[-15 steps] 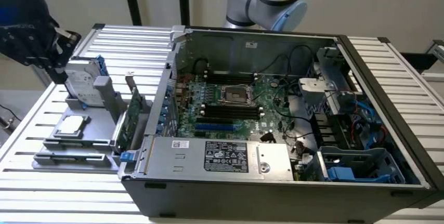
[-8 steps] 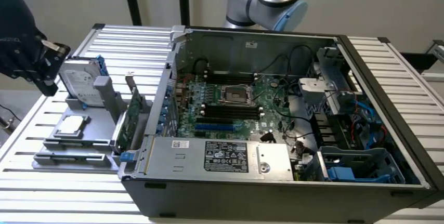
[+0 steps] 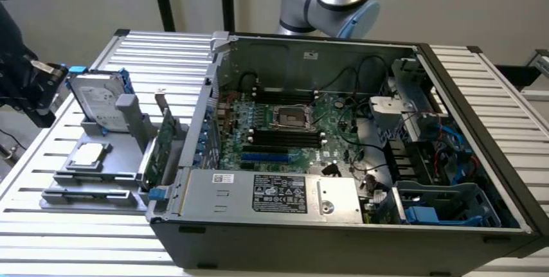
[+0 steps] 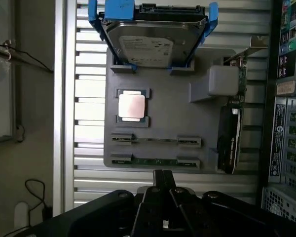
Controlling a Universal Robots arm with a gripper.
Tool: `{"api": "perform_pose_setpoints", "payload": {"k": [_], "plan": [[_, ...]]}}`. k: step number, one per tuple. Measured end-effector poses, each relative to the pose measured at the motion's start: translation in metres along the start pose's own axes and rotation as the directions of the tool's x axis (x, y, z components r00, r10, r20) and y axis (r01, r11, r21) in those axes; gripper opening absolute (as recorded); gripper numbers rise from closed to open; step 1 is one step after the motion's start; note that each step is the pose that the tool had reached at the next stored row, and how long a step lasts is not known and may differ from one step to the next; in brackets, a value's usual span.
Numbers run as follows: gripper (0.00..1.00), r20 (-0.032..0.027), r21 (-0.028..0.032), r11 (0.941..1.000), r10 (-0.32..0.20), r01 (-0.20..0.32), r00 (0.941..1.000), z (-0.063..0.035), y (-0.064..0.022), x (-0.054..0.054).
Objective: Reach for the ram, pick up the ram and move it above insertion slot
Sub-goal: 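Reach for the ram, then pick up the ram and move it above insertion slot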
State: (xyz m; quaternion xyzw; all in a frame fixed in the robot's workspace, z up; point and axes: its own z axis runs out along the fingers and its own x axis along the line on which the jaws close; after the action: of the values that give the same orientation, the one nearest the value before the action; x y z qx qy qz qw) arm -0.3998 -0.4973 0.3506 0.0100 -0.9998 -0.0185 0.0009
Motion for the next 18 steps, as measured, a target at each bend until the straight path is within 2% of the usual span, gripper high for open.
{"api": "perform_pose_setpoints", "payload": {"k": [5, 9, 14, 18], "plan": [[0.11, -0.003, 0.0005, 0.9972, -0.075, 0.075, 0.9972, 0.0015, 0.0, 0.0006], [0.11, -0.0057, 0.0003, 0.9889, -0.148, 0.148, 0.9889, 0.0028, 0.0, 0.0006], [0.11, -0.0089, -0.0003, 0.9716, -0.236, 0.236, 0.9716, 0.0046, -0.0001, 0.0006], [0.11, -0.0116, -0.0009, 0.9516, -0.307, 0.307, 0.9516, 0.0058, -0.0002, 0.0006]]}}
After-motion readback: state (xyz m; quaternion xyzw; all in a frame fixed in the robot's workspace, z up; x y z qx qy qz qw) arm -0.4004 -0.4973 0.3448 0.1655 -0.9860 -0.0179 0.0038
